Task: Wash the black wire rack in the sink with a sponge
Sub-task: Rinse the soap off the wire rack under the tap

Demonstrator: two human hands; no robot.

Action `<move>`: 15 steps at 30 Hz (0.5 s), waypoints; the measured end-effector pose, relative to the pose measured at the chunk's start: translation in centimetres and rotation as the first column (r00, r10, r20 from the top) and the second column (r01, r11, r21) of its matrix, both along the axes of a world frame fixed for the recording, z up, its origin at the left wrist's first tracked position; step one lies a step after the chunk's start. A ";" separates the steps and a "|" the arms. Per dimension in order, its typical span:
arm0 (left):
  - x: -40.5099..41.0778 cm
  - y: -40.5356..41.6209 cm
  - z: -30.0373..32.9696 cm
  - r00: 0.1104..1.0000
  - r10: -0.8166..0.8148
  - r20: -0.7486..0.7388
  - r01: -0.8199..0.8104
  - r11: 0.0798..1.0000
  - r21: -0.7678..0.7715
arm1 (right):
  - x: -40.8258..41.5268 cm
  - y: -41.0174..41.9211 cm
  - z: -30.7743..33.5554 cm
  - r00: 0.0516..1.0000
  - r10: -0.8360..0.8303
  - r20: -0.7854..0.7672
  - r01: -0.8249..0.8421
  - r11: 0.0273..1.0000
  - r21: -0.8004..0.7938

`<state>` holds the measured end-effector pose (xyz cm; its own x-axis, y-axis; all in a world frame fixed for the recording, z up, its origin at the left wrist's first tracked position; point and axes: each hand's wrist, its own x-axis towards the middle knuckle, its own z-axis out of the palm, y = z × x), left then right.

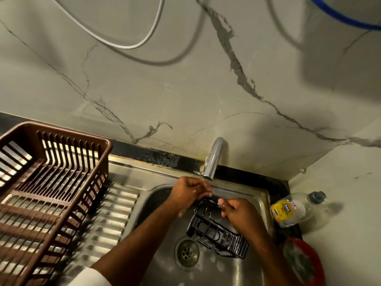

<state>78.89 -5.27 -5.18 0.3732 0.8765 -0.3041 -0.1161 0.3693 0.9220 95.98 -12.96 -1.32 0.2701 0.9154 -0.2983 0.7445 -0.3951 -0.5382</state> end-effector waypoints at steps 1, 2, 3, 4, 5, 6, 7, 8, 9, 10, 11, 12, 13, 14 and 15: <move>0.1 -0.1 0.0 0.999 -0.049 -0.014 0.049 0.999 -0.002 | 0.2 -0.1 0.0 1.000 -0.003 0.003 0.003 1.000 -0.001; 0.3 -0.1 0.1 0.995 -0.095 -0.034 0.095 0.995 -0.004 | 0.3 -0.2 -0.1 1.000 -0.001 0.009 0.001 1.000 -0.005; 0.6 -0.1 0.1 0.989 -0.131 -0.062 0.131 0.991 -0.003 | 0.6 -0.3 -0.2 1.000 0.004 0.013 -0.004 1.000 -0.006; 0.8 -0.2 0.2 0.984 -0.164 -0.072 0.165 0.986 -0.005 | 0.8 -0.5 -0.4 1.000 0.008 0.012 -0.008 1.000 -0.004; 1.1 -0.2 0.2 0.980 -0.192 -0.057 0.192 0.981 -0.014 | 1.0 -0.6 -0.6 1.000 0.008 0.010 -0.008 1.000 -0.005; 1.4 -0.3 0.4 0.976 -0.215 -0.017 0.215 0.976 -0.034 | 1.2 -0.7 -0.7 1.000 0.006 0.005 -0.005 1.000 -0.007; 1.7 -0.3 0.5 0.973 -0.232 0.003 0.232 0.972 -0.047 | 1.3 -0.8 -0.7 1.000 0.002 -0.002 -0.002 1.000 -0.009; 2.0 -0.4 0.6 0.970 -0.244 -0.012 0.243 0.969 -0.045 | 1.3 -0.9 -0.7 1.000 0.000 -0.008 0.000 1.000 -0.007; 2.3 -0.4 0.6 0.966 -0.250 -0.060 0.248 0.968 -0.035 | 1.3 -1.0 -0.7 1.000 0.000 -0.012 0.000 1.000 -0.003; 2.6 -0.4 0.5 0.963 -0.243 -0.116 0.242 0.970 -0.022 | 1.3 -1.0 -0.6 1.000 0.003 -0.011 -0.003 1.000 -0.001; 2.9 -0.3 0.2 0.956 -0.238 -0.174 0.239 0.971 -0.011 | 1.3 -1.1 -0.6 1.000 0.004 -0.011 -0.004 1.000 -0.003; 3.2 -0.1 -0.1 0.945 -0.231 -0.230 0.237 0.972 -0.002 | 1.3 -1.2 -0.5 1.000 0.002 -0.017 -0.003 1.000 -0.006; 3.6 0.1 -0.4 0.935 -0.224 -0.276 0.232 0.973 -0.003 | 1.3 -1.3 -0.6 1.000 -0.001 -0.023 0.001 1.000 -0.012; 3.9 0.3 -0.5 0.933 -0.209 -0.292 0.213 0.977 -0.018 | 1.3 -1.4 -0.6 1.000 -0.003 -0.029 0.002 1.000 -0.015; 4.2 0.6 -0.6 0.943 -0.183 -0.279 0.175 0.983 -0.052 | 1.4 -1.5 -0.7 0.999 -0.005 -0.037 0.004 1.000 -0.017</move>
<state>83.08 -4.65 -5.79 0.4187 0.7935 -0.4416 0.2170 0.3847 0.8972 97.38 -14.49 -2.02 0.2624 0.9091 -0.3236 0.7223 -0.4074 -0.5589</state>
